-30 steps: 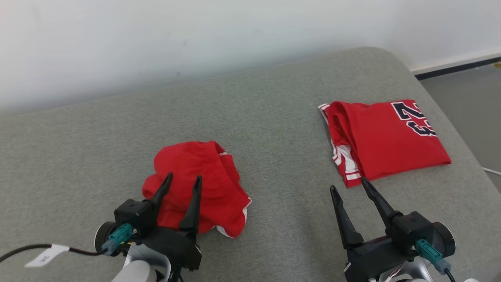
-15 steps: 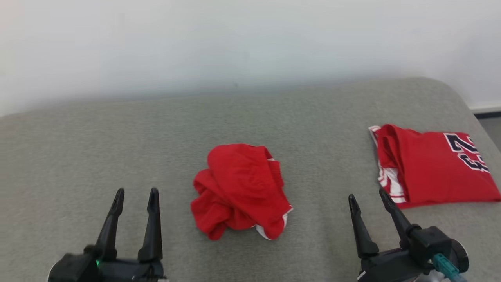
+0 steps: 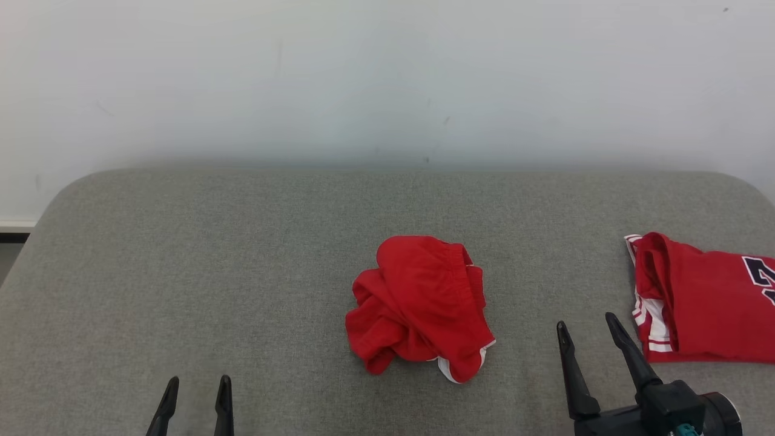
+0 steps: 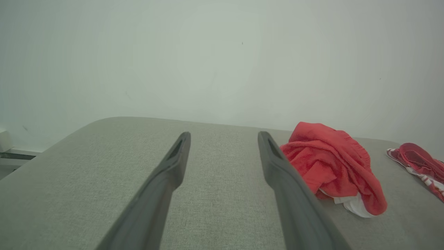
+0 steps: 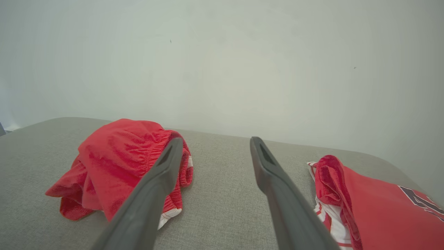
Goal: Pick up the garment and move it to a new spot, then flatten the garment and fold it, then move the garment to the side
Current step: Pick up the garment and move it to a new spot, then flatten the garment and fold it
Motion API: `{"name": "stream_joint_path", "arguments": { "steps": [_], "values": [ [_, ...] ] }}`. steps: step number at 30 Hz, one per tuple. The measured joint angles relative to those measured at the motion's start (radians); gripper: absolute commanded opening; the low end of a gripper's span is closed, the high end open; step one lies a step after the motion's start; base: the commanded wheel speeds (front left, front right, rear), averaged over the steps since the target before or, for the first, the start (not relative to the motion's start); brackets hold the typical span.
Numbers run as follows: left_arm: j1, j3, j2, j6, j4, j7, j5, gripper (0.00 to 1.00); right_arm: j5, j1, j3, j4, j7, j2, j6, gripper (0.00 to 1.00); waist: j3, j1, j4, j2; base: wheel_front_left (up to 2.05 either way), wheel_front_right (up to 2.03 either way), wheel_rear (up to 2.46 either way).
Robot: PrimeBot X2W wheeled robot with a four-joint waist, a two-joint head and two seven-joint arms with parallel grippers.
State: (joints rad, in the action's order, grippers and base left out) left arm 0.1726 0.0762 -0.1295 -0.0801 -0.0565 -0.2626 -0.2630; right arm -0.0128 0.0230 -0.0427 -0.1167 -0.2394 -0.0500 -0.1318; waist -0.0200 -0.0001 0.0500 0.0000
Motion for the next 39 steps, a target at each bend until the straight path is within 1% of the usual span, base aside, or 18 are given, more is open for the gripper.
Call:
{"name": "stream_joint_path", "arguments": {
  "steps": [6, 13, 19, 31, 36, 39],
  "values": [
    [0.033, -0.047, 0.027, -0.017, 0.025, 0.000, 0.027, 1.00, -0.009, 0.025, 0.032, -0.027, -0.012, 0.000, 0.000, 1.00, -0.018, 0.0000, -0.003, 0.0000, 0.00, 0.00, 0.00],
    [0.037, -0.061, 0.041, -0.034, 0.041, 0.000, 0.048, 1.00, -0.012, 0.044, 0.063, -0.046, -0.016, -0.001, 0.000, 1.00, -0.020, 0.0000, -0.024, 0.0000, 0.00, 0.00, 0.00],
    [0.033, -0.065, 0.051, -0.043, 0.050, 0.000, 0.052, 1.00, -0.013, 0.042, 0.064, -0.044, -0.010, 0.000, 0.000, 1.00, -0.012, 0.0002, -0.037, 0.0000, 0.00, 0.00, 0.00],
    [0.023, -0.063, 0.057, -0.045, 0.054, 0.000, 0.058, 1.00, -0.005, 0.035, 0.049, -0.046, -0.007, 0.000, 0.000, 1.00, -0.004, 0.0002, -0.044, 0.0000, 0.00, 0.00, 0.00],
    [-0.001, -0.024, 0.057, -0.049, 0.057, 0.000, 0.045, 1.00, -0.005, 0.024, 0.036, -0.047, -0.007, 0.000, 0.000, 1.00, 0.003, 0.0002, -0.056, 0.0000, 0.00, 0.00, 0.00],
    [-0.045, 0.055, 0.043, -0.049, 0.059, 0.000, 0.033, 1.00, -0.005, 0.019, 0.025, -0.048, -0.007, 0.000, 0.000, 1.00, 0.007, 0.0002, -0.068, 0.0000, 0.00, 0.00, 0.00]
  ]
}}
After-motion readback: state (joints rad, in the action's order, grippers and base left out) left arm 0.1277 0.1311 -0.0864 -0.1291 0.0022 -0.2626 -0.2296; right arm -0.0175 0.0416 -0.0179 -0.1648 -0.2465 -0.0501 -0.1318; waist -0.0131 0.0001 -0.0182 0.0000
